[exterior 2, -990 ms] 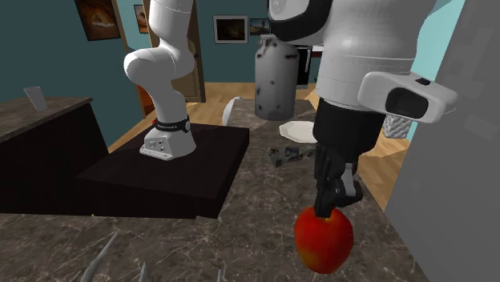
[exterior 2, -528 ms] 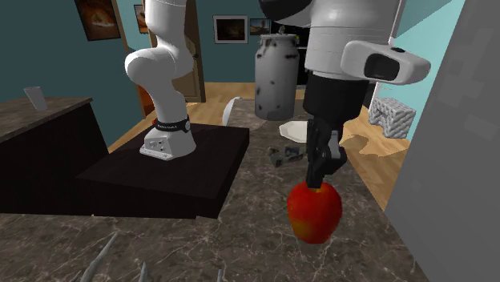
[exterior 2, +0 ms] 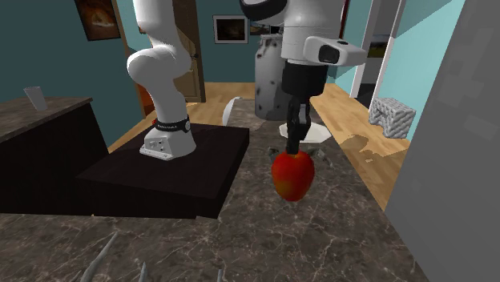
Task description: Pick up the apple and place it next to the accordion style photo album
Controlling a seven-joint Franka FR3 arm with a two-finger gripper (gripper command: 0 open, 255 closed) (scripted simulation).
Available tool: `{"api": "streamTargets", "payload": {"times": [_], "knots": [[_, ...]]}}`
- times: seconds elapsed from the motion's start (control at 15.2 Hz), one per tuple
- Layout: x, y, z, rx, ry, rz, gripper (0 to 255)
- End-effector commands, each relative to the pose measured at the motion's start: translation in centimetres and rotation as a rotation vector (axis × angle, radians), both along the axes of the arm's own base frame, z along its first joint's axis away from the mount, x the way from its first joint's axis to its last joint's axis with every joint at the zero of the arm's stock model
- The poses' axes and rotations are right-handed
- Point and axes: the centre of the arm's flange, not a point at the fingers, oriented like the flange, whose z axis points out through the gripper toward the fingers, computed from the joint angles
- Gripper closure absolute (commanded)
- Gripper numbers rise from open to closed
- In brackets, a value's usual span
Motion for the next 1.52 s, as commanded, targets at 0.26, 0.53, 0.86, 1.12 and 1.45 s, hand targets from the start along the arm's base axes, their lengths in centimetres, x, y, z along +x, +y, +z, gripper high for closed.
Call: {"api": "streamTargets", "payload": {"times": [0.26,0.53,0.86,1.12,1.45], "knots": [[-2.6,7.5,-0.1,-0.001,0.000,-0.001,255],[-4.5,12.5,-0.1,-0.001,0.000,-0.001,255],[-6.8,18.7,-0.1,-0.001,0.000,-0.001,255],[-8.7,23.6,-0.1,-0.001,0.000,-0.001,255],[-11.0,29.8,-0.1,-0.001,0.000,-0.001,255]]}}
